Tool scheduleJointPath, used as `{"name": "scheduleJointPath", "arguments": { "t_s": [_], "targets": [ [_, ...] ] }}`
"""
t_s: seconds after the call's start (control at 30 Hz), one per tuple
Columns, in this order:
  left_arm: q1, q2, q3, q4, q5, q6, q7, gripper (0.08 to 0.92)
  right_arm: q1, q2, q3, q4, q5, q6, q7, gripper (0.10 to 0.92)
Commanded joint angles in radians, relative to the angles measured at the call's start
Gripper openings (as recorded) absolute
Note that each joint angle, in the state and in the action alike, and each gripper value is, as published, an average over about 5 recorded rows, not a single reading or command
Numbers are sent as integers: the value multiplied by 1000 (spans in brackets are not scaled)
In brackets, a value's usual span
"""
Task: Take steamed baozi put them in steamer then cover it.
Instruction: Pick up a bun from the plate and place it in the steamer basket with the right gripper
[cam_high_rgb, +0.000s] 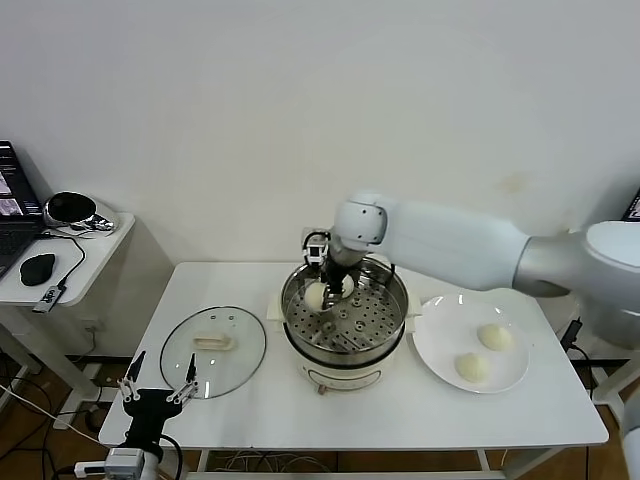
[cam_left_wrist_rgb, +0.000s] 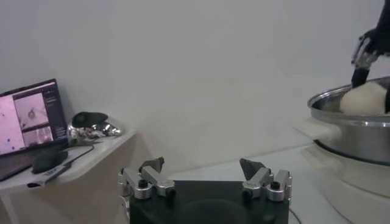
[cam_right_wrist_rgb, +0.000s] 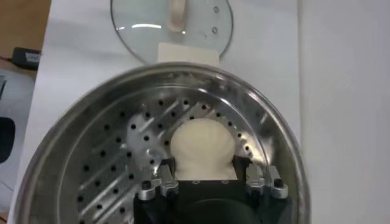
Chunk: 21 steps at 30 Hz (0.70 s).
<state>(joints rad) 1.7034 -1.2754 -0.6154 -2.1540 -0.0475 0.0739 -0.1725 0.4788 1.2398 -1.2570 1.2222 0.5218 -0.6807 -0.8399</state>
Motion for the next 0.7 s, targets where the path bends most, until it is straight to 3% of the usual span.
{"name": "scheduleJointPath", "arguments": {
  "t_s": [0.03, 0.2, 0.43, 0.6, 0.7],
  "targets": [
    [-2, -1, 5, 3, 2, -1, 0, 823, -46, 76, -9, -54, 17, -45, 42, 593],
    [-5, -3, 7, 5, 2, -1, 0, 823, -52, 79, -3, -60, 28, -46, 57, 616],
    [-11, 4, 11, 4, 3, 2, 0, 823, 34, 23, 13, 8, 48, -45, 2, 789],
    [-15, 15, 12, 2, -1, 4, 1, 823, 178, -157, -11, 171, 39, -31, -111, 821],
    [-16, 22, 12, 4, -5, 4, 1, 823, 236, -303, -29, 268, -66, 14, -190, 823]
  ]
}}
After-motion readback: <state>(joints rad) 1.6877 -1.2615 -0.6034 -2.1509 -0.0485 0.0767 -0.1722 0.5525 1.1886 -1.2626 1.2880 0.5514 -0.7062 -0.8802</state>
